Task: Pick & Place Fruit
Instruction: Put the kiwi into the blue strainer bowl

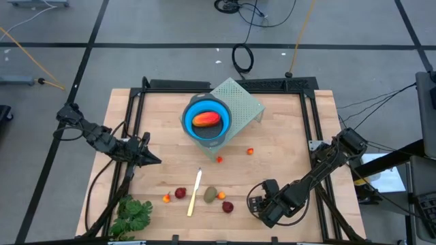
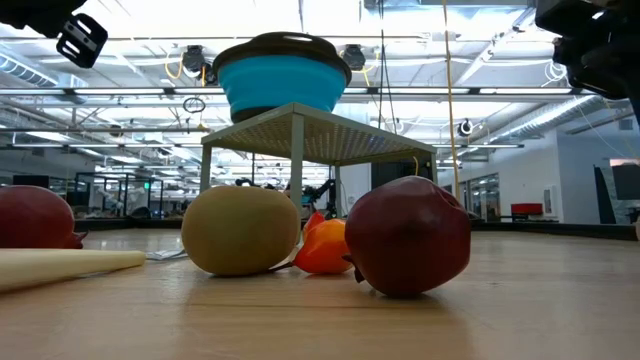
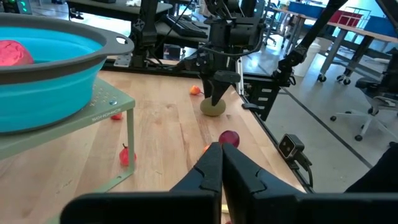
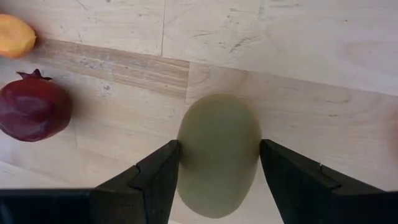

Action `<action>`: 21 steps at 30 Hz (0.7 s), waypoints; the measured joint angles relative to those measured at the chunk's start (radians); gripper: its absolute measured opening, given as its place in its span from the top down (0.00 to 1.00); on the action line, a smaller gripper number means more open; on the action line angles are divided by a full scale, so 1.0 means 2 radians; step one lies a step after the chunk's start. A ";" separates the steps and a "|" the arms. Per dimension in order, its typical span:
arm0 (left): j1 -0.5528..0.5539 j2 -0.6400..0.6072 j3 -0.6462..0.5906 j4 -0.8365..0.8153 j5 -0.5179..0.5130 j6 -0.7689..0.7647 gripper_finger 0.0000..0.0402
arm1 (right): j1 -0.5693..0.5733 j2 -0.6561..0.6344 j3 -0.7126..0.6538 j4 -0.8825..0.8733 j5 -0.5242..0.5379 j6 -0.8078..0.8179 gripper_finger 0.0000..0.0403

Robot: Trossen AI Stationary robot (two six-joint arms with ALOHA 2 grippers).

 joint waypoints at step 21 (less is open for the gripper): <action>0.000 0.000 0.000 0.000 0.000 -0.004 0.95 | 0.001 0.001 -0.001 -0.055 0.026 0.020 0.44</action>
